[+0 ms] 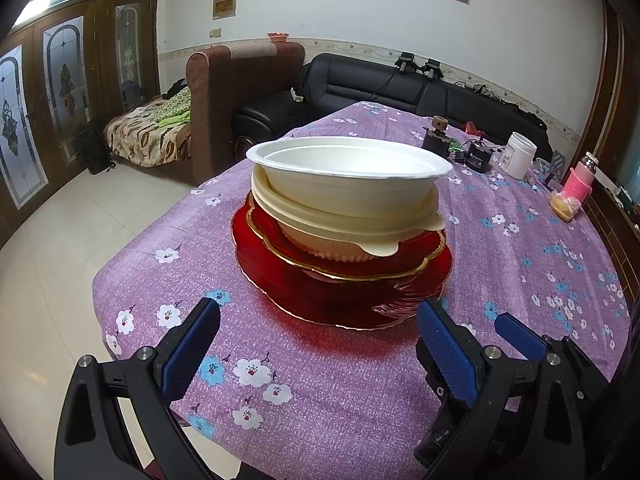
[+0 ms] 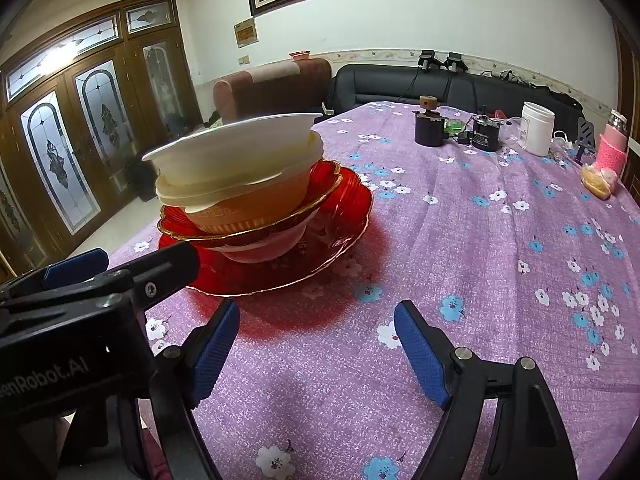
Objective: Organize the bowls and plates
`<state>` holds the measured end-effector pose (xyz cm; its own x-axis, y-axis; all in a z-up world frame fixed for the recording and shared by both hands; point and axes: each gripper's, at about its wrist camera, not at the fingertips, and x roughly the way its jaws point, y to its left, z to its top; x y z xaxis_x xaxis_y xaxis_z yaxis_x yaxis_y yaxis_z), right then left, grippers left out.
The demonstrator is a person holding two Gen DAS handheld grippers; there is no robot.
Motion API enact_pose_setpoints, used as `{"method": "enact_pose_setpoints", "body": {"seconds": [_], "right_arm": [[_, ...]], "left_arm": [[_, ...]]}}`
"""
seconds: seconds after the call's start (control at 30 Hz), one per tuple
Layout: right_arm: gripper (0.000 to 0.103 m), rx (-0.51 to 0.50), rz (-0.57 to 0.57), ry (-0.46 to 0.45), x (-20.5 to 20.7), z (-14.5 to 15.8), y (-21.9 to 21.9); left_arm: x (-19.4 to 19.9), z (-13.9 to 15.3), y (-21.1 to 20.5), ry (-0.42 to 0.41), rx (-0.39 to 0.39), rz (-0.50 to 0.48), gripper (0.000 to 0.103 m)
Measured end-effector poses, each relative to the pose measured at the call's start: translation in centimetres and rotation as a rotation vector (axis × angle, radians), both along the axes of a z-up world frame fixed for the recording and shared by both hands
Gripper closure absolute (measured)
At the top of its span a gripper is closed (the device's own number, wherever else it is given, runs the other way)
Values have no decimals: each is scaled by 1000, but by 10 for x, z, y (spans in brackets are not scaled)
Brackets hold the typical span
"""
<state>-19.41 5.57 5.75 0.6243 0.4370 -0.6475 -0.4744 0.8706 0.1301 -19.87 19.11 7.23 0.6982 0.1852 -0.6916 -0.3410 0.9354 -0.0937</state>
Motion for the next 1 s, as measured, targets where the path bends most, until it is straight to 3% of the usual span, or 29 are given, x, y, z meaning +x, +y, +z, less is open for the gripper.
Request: {"method": "enact_pose_setpoints", "body": {"seconds": [1.0], "right_arm": [[18, 7, 5, -3, -2, 2, 0]], "left_arm": [[5, -3, -7, 11, -6, -27, 4]]}}
